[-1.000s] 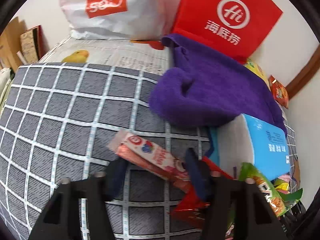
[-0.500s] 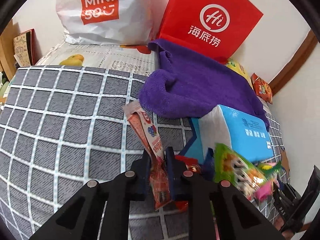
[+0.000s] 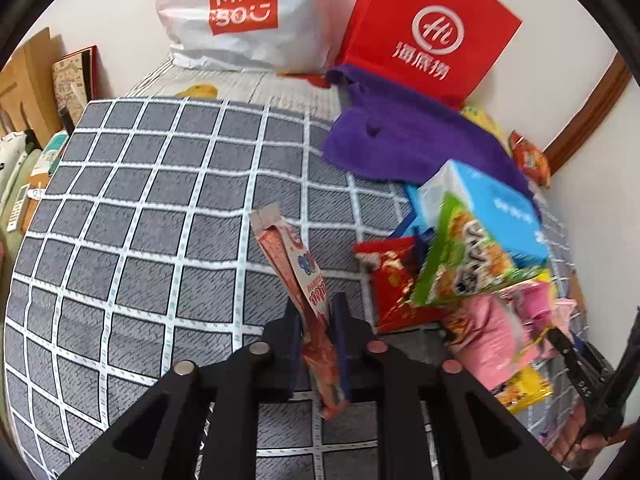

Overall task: Organize snacks
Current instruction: 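Carry the stick snack and pink candy in both tools over the purple towel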

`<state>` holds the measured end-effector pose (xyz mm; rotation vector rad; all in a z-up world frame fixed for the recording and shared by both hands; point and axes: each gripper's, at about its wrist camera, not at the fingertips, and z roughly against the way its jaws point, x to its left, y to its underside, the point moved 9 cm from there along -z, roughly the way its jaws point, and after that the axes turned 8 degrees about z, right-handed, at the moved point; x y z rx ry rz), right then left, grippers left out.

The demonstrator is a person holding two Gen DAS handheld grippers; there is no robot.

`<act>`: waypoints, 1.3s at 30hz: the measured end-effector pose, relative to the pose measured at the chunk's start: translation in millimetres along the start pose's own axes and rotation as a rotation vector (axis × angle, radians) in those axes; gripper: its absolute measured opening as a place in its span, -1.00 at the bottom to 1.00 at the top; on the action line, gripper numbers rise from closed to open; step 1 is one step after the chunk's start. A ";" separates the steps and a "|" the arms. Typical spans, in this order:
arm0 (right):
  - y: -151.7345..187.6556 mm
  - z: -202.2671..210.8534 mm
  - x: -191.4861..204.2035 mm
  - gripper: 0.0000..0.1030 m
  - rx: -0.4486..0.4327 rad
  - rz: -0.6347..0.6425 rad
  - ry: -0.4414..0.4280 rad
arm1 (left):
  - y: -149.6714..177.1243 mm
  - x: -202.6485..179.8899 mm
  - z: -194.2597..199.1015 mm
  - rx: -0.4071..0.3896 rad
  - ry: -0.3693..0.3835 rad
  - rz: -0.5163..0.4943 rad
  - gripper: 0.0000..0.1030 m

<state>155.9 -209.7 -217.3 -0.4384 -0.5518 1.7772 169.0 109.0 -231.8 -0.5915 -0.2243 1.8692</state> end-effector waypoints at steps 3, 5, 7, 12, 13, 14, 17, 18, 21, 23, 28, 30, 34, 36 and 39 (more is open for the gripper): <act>5.2 -3.9 0.8 -0.40 0.012 0.003 0.004 | 3.1 0.4 -8.8 -0.004 -0.028 -0.010 -0.52; 7.0 -6.4 0.6 -0.40 0.014 -0.005 0.001 | 4.5 0.3 -16.5 0.004 -0.040 0.000 -0.45; 7.5 -8.9 0.2 -0.37 0.011 -0.010 0.001 | 3.5 -1.5 -20.0 -0.021 -0.060 -0.011 -0.44; 11.2 -21.0 0.5 -0.24 0.030 -0.006 0.000 | 6.9 -9.8 -20.5 -0.048 -0.093 -0.065 -0.61; 10.9 -21.0 0.8 -0.24 0.020 0.001 0.010 | 8.6 -12.2 -20.1 -0.042 -0.068 -0.069 -0.65; 10.7 -21.0 0.2 -0.26 0.011 0.006 0.020 | 8.7 -12.8 -19.1 -0.041 -0.065 -0.069 -0.65; 9.7 -19.7 -3.3 -0.39 0.013 -0.006 0.022 | 11.3 -14.8 -14.3 -0.043 -0.064 -0.081 -0.66; 9.0 -18.4 -4.0 -0.41 0.012 -0.009 0.016 | 12.1 -15.5 -12.0 -0.044 -0.063 -0.084 -0.66; 5.4 -9.0 -5.3 -0.46 -0.005 -0.008 0.019 | 13.0 -18.9 -3.4 -0.057 -0.059 -0.095 -0.66; 2.8 -2.3 -6.0 -0.46 -0.015 -0.010 0.021 | 13.2 -20.5 4.3 -0.063 -0.051 -0.094 -0.66; -5.8 15.6 -8.2 -0.46 -0.041 -0.030 0.027 | 10.2 -28.1 25.3 -0.091 -0.035 -0.102 -0.66; -10.5 23.1 -7.6 -0.46 -0.055 -0.033 0.026 | 9.1 -32.9 32.2 -0.099 -0.023 -0.107 -0.66; -22.6 37.9 -8.2 -0.46 -0.082 -0.048 0.030 | 8.0 -48.3 44.1 -0.097 0.023 -0.115 -0.66; -27.5 43.0 -7.7 -0.46 -0.087 -0.055 0.027 | 6.3 -56.5 49.6 -0.104 0.033 -0.124 -0.66; -34.5 50.0 -8.4 -0.46 -0.095 -0.060 0.037 | 4.8 -69.5 57.3 -0.110 0.054 -0.139 -0.66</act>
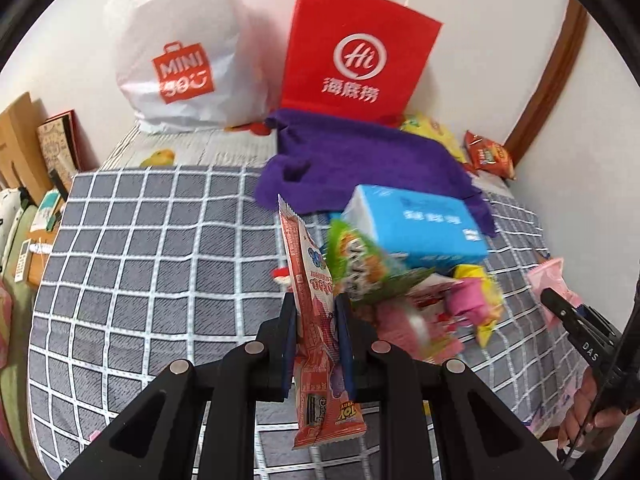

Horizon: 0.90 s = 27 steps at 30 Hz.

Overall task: Organize snacks
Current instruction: 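Carry the stick snack and pink candy in both tools over the purple towel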

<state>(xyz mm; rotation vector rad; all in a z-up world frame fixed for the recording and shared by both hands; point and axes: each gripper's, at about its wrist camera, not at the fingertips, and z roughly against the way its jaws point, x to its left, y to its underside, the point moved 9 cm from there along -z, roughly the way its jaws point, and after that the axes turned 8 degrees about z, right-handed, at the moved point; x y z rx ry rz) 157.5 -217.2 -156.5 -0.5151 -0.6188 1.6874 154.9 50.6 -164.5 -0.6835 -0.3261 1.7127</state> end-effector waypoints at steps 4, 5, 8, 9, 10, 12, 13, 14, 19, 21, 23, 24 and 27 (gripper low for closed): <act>-10.6 6.7 4.1 -0.46 -0.001 -0.004 -0.025 | -8.4 -17.0 7.1 -0.012 0.017 -0.026 -0.66; -14.0 8.0 5.8 -0.46 -0.003 -0.002 -0.031 | -11.3 -20.0 8.2 -0.012 0.025 -0.029 -0.66; -26.2 10.6 12.3 -0.46 -0.011 0.018 -0.034 | -19.8 -32.0 9.9 -0.007 0.058 -0.036 -0.66; -31.4 11.4 15.2 -0.46 -0.015 0.024 -0.037 | -22.9 -36.0 10.7 -0.009 0.065 -0.040 -0.66; -35.5 11.4 17.5 -0.46 -0.017 0.029 -0.038 | -27.3 -40.7 11.6 -0.013 0.072 -0.047 -0.66; -46.5 11.8 21.9 -0.46 -0.026 0.040 -0.039 | -33.0 -47.5 12.2 -0.015 0.086 -0.054 -0.66; -51.2 11.8 23.4 -0.46 -0.030 0.042 -0.039 | -37.0 -50.6 11.9 -0.015 0.092 -0.057 -0.66; -56.3 11.3 24.6 -0.46 -0.034 0.044 -0.041 | -41.2 -52.9 11.4 -0.017 0.094 -0.059 -0.66; -82.1 5.1 30.6 -0.46 -0.050 0.060 -0.050 | -64.2 -60.2 9.4 -0.035 0.086 -0.072 -0.66; -92.3 0.3 29.9 -0.46 -0.054 0.062 -0.046 | -73.7 -61.8 8.3 -0.043 0.082 -0.075 -0.66; -103.0 -5.5 27.8 -0.46 -0.055 0.059 -0.040 | -84.1 -62.2 6.9 -0.055 0.073 -0.079 -0.66; -109.9 -8.7 26.4 -0.46 -0.056 0.061 -0.040 | -89.6 -62.3 6.1 -0.059 0.073 -0.080 -0.66; -127.7 -17.2 23.5 -0.46 -0.067 0.073 -0.030 | -103.2 -61.6 3.4 -0.069 0.064 -0.081 -0.66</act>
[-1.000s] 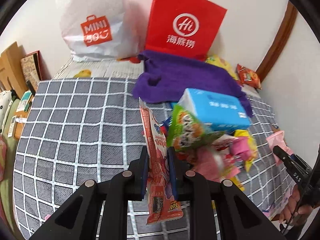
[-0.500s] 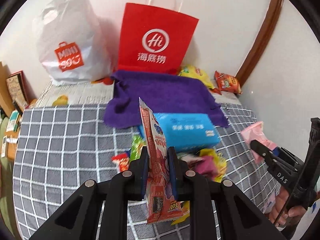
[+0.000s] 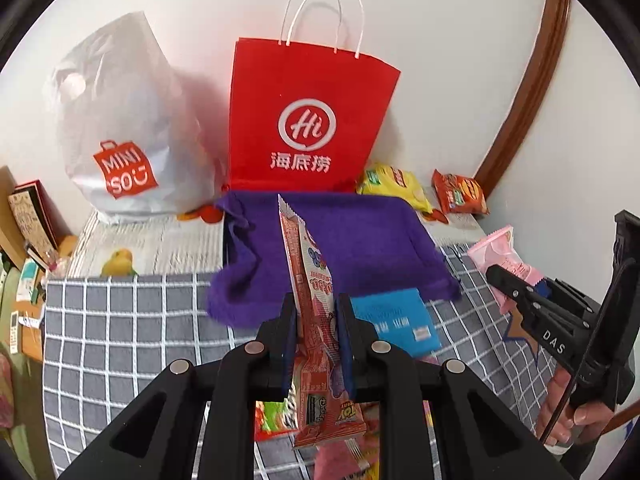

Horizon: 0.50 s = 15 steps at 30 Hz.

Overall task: Organize snacks
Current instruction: 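Carry the stick snack and pink candy in both tools over the purple towel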

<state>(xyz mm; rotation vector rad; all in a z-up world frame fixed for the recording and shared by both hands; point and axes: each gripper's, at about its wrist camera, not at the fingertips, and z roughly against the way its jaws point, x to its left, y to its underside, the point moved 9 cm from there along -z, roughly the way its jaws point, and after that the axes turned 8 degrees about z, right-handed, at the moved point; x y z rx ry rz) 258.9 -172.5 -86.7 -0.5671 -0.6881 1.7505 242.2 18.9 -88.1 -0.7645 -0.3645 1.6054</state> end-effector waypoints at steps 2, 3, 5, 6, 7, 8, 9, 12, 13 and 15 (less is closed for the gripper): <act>-10.6 -7.0 -2.5 -0.46 -0.007 0.006 -0.001 | -7.3 1.2 -1.7 -0.006 -0.005 -0.001 -0.66; -14.3 -9.5 -3.5 -0.46 -0.008 0.007 -0.003 | -10.8 1.7 -2.7 -0.008 -0.006 -0.001 -0.66; -22.4 -16.1 -4.4 -0.46 -0.007 0.010 -0.007 | -17.6 2.8 -5.0 -0.014 -0.009 0.002 -0.66; -25.0 -18.7 -4.3 -0.46 -0.004 0.012 -0.008 | -20.5 2.9 -6.5 -0.016 -0.010 0.002 -0.66; -27.2 -20.8 -4.2 -0.46 -0.003 0.011 -0.011 | -23.5 2.7 -8.5 -0.016 -0.010 0.001 -0.66; -29.7 -23.1 -4.1 -0.46 -0.002 0.013 -0.015 | -26.5 2.4 -10.9 -0.015 -0.008 0.001 -0.66; -32.5 -26.0 -4.2 -0.46 0.002 0.014 -0.020 | -29.2 2.1 -13.1 -0.014 -0.006 0.002 -0.66; -38.1 -32.9 -5.6 -0.46 0.013 0.023 -0.020 | -35.8 -0.6 -22.0 -0.007 0.007 0.002 -0.66; -39.9 -34.3 -7.0 -0.46 0.014 0.024 -0.015 | -38.2 -1.5 -26.1 -0.004 0.007 0.001 -0.66; -44.6 -37.1 -9.8 -0.46 0.000 0.023 -0.006 | -41.6 -2.9 -32.7 0.004 0.008 -0.001 -0.66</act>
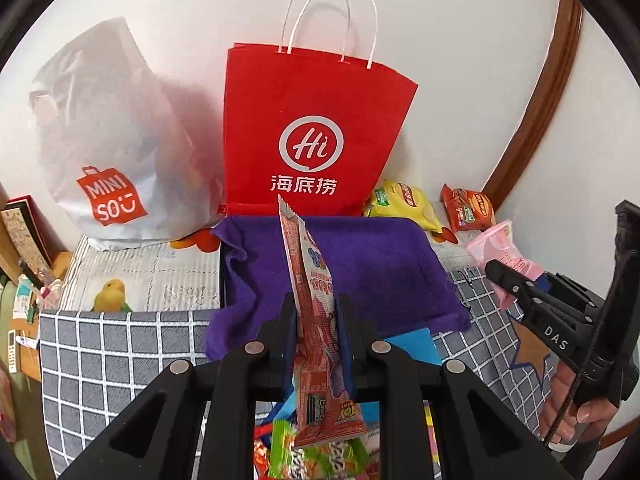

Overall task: Organize snacks
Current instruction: 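Carry the stick snack and pink candy in both tools over the purple towel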

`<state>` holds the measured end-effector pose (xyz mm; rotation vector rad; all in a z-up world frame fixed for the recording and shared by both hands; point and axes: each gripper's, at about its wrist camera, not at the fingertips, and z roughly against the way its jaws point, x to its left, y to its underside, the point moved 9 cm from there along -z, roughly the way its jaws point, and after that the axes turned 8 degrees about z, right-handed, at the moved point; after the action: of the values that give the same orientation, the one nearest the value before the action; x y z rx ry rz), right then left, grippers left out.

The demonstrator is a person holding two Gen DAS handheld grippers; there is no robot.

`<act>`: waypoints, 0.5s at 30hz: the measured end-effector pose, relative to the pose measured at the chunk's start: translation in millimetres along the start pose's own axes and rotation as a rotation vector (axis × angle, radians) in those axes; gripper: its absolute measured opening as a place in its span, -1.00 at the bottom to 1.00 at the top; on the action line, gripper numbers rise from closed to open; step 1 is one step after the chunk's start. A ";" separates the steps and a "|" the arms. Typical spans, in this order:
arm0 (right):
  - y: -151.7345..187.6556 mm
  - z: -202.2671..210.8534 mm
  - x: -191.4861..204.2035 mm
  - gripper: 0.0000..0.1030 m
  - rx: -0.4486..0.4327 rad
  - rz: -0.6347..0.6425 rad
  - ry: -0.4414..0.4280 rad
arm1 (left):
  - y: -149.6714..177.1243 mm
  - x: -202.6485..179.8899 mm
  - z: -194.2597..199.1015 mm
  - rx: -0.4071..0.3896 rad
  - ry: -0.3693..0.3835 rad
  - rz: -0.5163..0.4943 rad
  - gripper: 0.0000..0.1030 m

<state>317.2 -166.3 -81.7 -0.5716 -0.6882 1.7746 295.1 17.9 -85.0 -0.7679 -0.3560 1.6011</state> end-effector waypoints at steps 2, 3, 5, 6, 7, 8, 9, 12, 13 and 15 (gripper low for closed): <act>-3.5 -2.8 -2.8 -0.46 -0.011 -0.004 0.009 | -3.5 -0.8 -6.5 0.003 -0.001 -0.003 -0.66; -5.1 -5.3 -4.1 -0.46 -0.012 -0.004 0.012 | -5.3 -0.4 -9.8 0.004 -0.006 -0.004 -0.66; -8.0 -12.1 -6.8 -0.46 -0.010 -0.011 0.013 | -9.5 0.1 -17.5 0.008 -0.010 -0.008 -0.66; -9.2 -16.4 -7.6 -0.46 -0.004 -0.014 0.008 | -11.6 0.3 -21.3 0.011 -0.010 -0.006 -0.66; -10.6 -20.0 -8.0 -0.46 0.002 -0.019 0.000 | -13.6 1.1 -24.7 0.012 -0.013 -0.006 -0.66; -12.9 -25.0 -8.8 -0.46 0.003 -0.028 -0.012 | -15.7 1.8 -27.5 0.012 -0.017 -0.005 -0.66; -14.5 -27.6 -8.8 -0.46 0.002 -0.030 -0.014 | -18.0 2.3 -30.4 0.012 -0.020 -0.006 -0.66; -20.3 -37.4 -8.9 -0.46 -0.006 -0.013 -0.001 | -25.4 4.5 -40.1 0.015 -0.025 -0.007 -0.66; -22.0 -40.7 -9.2 -0.46 -0.006 -0.008 0.005 | -28.2 5.8 -43.2 0.015 -0.029 -0.006 -0.66; -26.0 -49.2 -8.4 -0.46 -0.006 -0.001 0.005 | -32.5 8.3 -48.2 0.014 -0.034 -0.004 -0.66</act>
<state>370.6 -159.8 -98.4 -0.5792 -0.6902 1.7704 351.1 22.6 -102.1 -0.7295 -0.3705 1.6128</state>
